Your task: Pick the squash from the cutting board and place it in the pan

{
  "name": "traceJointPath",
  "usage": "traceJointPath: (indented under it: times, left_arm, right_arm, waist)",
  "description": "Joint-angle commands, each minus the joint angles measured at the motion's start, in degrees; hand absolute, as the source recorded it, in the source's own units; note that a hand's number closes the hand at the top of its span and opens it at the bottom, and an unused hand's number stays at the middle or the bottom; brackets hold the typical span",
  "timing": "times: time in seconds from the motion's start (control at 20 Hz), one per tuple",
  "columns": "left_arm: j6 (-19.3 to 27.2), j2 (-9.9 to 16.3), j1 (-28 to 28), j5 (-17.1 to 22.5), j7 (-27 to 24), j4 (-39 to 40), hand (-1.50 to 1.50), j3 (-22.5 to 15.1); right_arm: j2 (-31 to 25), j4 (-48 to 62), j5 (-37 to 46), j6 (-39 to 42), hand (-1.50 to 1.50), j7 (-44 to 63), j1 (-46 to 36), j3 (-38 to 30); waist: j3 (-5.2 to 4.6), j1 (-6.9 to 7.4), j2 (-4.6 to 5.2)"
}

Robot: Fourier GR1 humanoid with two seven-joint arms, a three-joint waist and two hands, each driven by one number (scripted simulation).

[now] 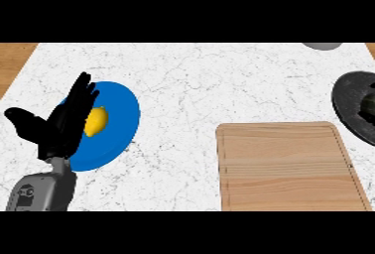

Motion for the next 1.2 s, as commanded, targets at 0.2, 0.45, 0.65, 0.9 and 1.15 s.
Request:
traceJointPath:
  times: [0.2, 0.45, 0.65, 0.9, 1.15]
  left_arm:
    - [0.8, -0.1, -1.6, -0.1, 1.8, 0.2, 0.00, 0.2]
    - [1.3, -1.2, -1.0, -0.4, 0.6, 0.5, 0.00, -0.2]
    - [0.6, -0.6, -0.7, -0.8, 0.3, 0.2, 0.00, -0.7]
    - [-0.7, 1.1, 0.7, 0.8, -0.6, 0.4, 0.00, 1.7]
    - [-0.3, 0.6, 1.0, 0.5, -1.3, 1.2, 0.00, 1.7]
  right_arm:
    - [-1.8, 9.4, -0.7, 3.5, -1.50, -3.3, -1.6, -1.4]
    - [-4.5, 10.9, -9.2, 10.1, -1.50, -9.2, -2.4, -9.3]
    - [-9.3, 13.7, -13.7, 19.3, -1.50, -9.2, -2.5, -13.7]
    - [-16.2, 15.8, -18.1, 30.8, -1.50, -9.3, -0.2, -17.9]
    - [-19.3, 16.8, -21.2, 41.5, -1.50, -13.5, 3.7, -20.4]
  waist:
    - [0.15, 0.30, 0.29]
    - [0.21, -0.45, 0.03]
    - [0.24, -0.74, 0.08]
    - [0.29, -0.71, 0.15]
    - [0.46, -2.11, 0.04]
